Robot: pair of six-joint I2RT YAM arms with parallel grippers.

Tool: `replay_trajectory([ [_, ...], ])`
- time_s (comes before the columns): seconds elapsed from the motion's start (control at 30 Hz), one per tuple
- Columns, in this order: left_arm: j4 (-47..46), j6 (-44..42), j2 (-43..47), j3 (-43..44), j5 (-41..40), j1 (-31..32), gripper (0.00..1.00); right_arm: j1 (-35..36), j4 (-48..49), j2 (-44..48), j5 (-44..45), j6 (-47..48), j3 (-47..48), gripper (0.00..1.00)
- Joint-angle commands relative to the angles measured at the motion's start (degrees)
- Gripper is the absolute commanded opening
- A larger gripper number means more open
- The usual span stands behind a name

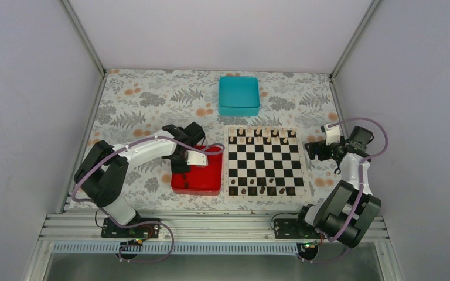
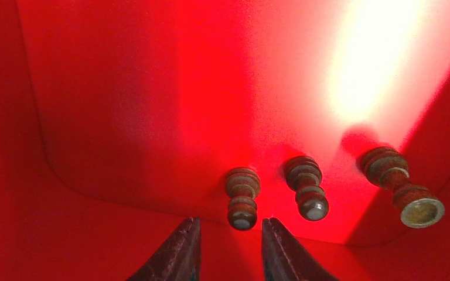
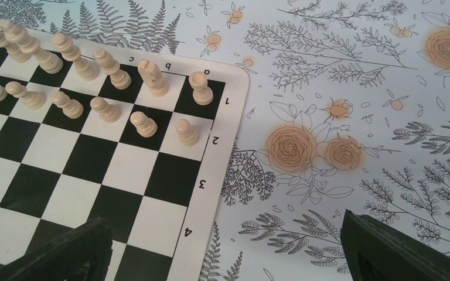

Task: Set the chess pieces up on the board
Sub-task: Pick up the chess piece from the storage box.

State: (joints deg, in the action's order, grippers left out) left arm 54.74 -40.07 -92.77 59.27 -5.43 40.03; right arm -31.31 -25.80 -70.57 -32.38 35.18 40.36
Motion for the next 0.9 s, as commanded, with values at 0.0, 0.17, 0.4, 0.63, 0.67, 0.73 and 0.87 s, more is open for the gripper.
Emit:
replay_trajectory([
  [0.0, -1.03, -1.18, -1.45, -0.31, 1.36, -1.01, 0.27, -0.68, -0.17, -0.7, -1.11, 0.89, -0.87, 1.0],
  [0.17, -1.13, -1.42, -2.04, -0.07, 1.62, -1.49, 0.27, -0.68, 0.01, -0.88, -1.11, 0.92, -0.9, 1.0],
  [0.4, -2.21, -1.26, -3.46, 0.04, 3.83, -1.53, 0.27, -0.68, 0.23, -1.06, -1.11, 0.89, -1.06, 1.0],
  [0.63, -2.36, -1.15, -4.26, 0.12, 4.18, -1.53, 0.23, -0.68, 0.41, -1.12, -1.21, 0.92, -0.98, 1.0],
  [0.67, -2.31, -1.15, -4.26, 0.21, 4.32, -1.53, 0.22, -0.68, 0.4, -1.05, -1.2, 0.92, -1.01, 1.0],
  [0.73, -2.12, -1.15, -4.26, 0.47, 4.47, -1.53, 0.19, -0.68, 0.47, -0.8, -1.19, 0.91, -1.01, 1.0],
  [0.87, -1.58, -1.24, -4.24, 0.67, 4.1, -1.6, 0.13, -0.68, 0.22, -0.25, -1.19, 0.9, -0.99, 1.0],
])
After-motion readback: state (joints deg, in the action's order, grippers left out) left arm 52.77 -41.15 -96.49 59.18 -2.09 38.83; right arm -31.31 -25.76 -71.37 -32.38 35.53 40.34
